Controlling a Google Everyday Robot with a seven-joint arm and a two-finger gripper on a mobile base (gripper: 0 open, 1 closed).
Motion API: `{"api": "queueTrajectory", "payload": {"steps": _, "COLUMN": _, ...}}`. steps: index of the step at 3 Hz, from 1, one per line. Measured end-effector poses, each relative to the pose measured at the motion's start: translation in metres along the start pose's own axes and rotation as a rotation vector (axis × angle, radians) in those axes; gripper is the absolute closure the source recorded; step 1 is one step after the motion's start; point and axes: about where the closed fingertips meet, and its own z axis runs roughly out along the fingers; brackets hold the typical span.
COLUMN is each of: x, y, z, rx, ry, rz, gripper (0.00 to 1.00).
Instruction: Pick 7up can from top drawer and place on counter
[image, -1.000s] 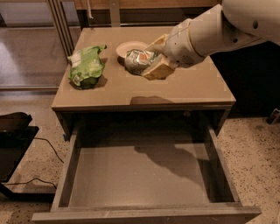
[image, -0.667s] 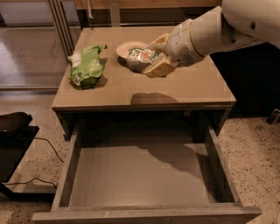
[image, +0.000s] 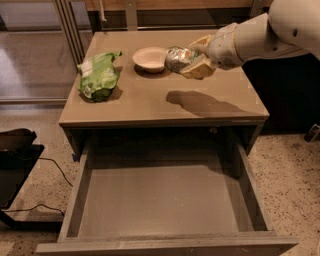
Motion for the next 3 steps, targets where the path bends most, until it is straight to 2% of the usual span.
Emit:
{"api": "queueTrajectory", "payload": {"steps": 1, "x": 0.021, "y": -0.018, "z": -0.007, "rx": 0.02, "ry": 0.011, "rz": 0.012, "gripper": 1.0}}
{"api": "queueTrajectory", "payload": {"steps": 2, "x": 0.035, "y": -0.015, "z": 0.007, "rx": -0.045, "ry": 0.027, "rz": 0.016, "gripper": 1.0}}
{"api": "queueTrajectory", "payload": {"steps": 3, "x": 0.049, "y": 0.005, "z": 0.032, "rx": -0.153, "ry": 0.058, "rz": 0.035, "gripper": 1.0}}
